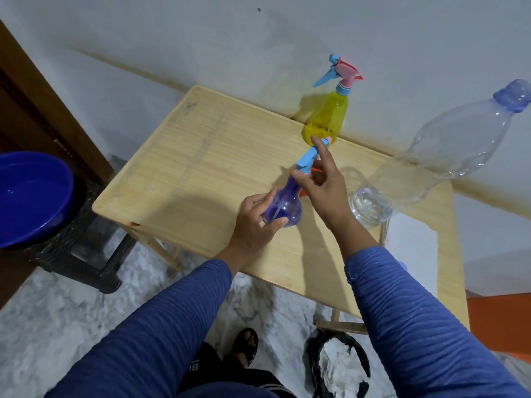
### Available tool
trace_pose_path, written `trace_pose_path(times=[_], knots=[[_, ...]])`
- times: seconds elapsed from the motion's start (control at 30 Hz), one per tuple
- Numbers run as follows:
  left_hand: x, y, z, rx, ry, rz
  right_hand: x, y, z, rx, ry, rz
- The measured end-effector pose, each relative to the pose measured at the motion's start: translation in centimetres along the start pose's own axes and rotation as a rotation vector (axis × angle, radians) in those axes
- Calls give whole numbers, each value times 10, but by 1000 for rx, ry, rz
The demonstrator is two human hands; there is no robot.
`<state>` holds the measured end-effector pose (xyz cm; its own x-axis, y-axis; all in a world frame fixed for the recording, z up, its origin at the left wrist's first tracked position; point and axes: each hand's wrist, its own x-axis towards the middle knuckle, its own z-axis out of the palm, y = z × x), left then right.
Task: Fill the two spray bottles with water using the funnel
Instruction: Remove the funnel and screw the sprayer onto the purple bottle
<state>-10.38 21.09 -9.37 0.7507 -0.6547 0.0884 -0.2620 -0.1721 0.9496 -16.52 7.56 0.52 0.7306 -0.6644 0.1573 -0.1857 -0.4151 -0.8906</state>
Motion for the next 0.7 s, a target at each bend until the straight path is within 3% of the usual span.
trace_pose_path(times=[0.1, 0.3, 0.47, 0.7], knots=[[0, 0, 0, 20, -1, 11, -1, -2, -7, 35, -57, -2], [1, -3, 1, 11, -8, -6, 0, -7, 2, -17, 35, -6], [2, -1, 1, 7, -1, -23, 0, -2, -4, 18, -82, -19], [2, 0, 1, 24, -5, -14, 1, -7, 1, 1, -29, -41]])
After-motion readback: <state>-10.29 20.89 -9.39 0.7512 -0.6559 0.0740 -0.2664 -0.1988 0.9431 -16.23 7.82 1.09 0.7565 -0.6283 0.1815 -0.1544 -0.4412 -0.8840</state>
